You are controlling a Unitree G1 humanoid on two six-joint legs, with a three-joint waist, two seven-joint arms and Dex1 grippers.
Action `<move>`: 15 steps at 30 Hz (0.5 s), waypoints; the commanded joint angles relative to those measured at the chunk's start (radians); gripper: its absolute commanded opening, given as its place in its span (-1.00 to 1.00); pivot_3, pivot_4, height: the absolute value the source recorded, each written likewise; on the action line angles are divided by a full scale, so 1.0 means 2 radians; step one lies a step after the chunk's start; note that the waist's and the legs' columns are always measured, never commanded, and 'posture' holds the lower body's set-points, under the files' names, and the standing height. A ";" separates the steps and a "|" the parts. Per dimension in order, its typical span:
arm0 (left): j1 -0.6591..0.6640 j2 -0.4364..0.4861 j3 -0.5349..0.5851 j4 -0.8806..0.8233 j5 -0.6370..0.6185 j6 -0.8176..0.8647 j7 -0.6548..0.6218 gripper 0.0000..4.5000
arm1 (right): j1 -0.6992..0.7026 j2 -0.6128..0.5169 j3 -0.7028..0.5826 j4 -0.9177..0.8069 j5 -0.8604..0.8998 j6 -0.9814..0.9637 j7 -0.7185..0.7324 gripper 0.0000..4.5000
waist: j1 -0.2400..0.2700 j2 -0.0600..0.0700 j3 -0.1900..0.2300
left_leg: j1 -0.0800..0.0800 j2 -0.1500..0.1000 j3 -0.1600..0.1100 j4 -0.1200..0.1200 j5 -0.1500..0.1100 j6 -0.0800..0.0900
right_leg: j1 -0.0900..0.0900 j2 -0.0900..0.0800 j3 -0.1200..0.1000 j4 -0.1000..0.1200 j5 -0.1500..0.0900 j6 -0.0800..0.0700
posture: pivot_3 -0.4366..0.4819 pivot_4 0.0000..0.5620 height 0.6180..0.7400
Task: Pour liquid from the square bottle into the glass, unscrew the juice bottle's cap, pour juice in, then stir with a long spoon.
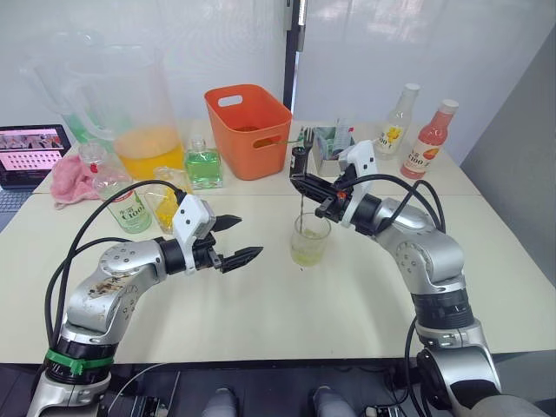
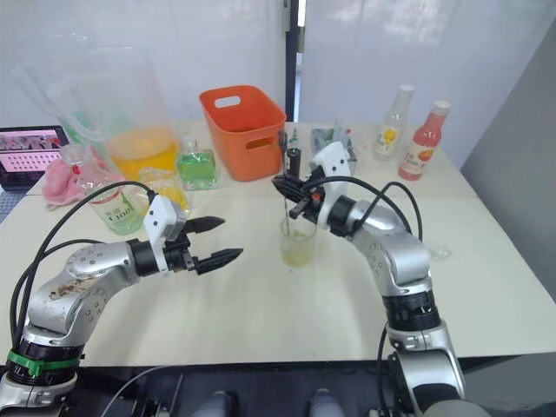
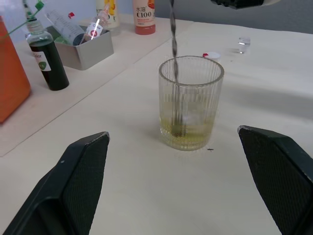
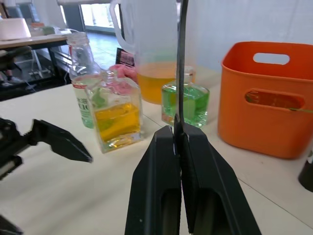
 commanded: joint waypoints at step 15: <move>-0.011 -0.002 -0.007 0.005 0.009 -0.028 -0.015 0.98 | 0.001 -0.097 -0.031 -0.044 0.017 0.039 0.015 -1.00 | 0.002 0.000 0.000 | 0.000 0.000 0.000 0.000 0.000 0.000 | 0.000 0.000 0.000 0.000 0.000 0.000 | -0.05 -0.47 0.98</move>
